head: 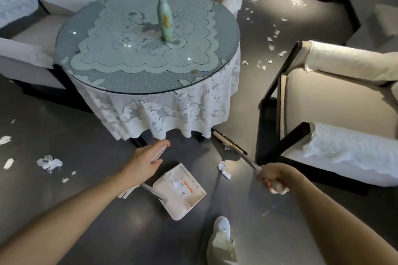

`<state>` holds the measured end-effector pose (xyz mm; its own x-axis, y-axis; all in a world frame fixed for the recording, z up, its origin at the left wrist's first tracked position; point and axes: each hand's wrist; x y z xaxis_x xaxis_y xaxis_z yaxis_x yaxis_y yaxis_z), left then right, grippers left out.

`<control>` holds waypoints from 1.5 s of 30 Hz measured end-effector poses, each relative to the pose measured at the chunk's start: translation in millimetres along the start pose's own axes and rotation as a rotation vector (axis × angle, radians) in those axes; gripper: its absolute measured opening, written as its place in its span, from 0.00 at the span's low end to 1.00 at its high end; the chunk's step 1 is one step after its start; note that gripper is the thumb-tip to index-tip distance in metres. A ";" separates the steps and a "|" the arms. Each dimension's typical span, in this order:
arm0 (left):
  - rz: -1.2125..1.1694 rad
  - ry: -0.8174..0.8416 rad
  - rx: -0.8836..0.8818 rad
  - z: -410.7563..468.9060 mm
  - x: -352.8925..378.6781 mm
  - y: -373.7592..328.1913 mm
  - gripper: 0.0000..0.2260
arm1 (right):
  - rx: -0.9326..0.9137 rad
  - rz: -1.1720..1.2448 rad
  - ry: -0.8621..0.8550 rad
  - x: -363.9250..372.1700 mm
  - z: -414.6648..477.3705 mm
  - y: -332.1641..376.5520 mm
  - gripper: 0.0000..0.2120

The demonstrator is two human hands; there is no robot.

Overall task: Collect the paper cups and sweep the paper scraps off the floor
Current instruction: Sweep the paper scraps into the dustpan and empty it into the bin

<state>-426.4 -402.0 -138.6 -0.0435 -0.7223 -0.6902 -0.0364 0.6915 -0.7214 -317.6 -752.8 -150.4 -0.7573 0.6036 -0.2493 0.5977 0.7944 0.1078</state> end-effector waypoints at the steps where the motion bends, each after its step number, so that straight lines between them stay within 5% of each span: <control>1: 0.005 0.002 0.018 -17.1 -4.3 5.0 0.26 | -0.006 -0.015 0.001 22.7 -5.3 -10.8 0.04; 8: 0.057 -0.017 0.024 -140.0 -40.6 47.9 0.26 | -0.048 -0.018 0.042 194.4 -60.4 -61.3 0.07; 11: 0.072 -0.031 -0.005 -182.5 -57.6 63.2 0.27 | -0.042 0.166 0.086 241.2 -90.4 -69.4 0.08; 19: 0.051 -0.057 -0.072 -263.0 -82.3 85.9 0.25 | -0.064 0.358 0.064 273.7 -147.5 -76.0 0.06; 24: 0.047 -0.032 -0.105 -274.5 -71.4 94.7 0.22 | -0.095 0.258 -0.022 280.2 -137.4 -75.8 0.16; 30: 0.045 -0.053 -0.129 -260.2 -60.9 103.9 0.20 | -0.201 -0.019 -0.122 297.4 -106.7 -83.7 0.17; 35: 0.040 -0.077 -0.122 -240.3 -47.3 93.0 0.20 | -0.196 -0.041 -0.021 334.2 -110.9 -74.9 0.15; 40: 0.023 -0.085 -0.107 -224.8 -35.0 79.1 0.20 | 0.015 0.228 0.180 350.1 -128.6 -56.3 0.04; 45: 0.012 -0.054 -0.154 -224.1 -34.4 78.0 0.20 | 0.034 0.452 0.388 324.0 -165.2 -58.5 0.13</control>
<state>-651.5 -321.9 -158.5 0.0088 -0.7105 -0.7036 -0.1890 0.6898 -0.6989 -641.4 -592.6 -78.6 -0.4632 0.8669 0.1842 0.8862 0.4547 0.0887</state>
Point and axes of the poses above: each hand's wrist, its own z-axis towards the middle knuckle, its own x-axis out of the palm, y = z × x, and after that the axes turned 6 degrees about -z, right-handed
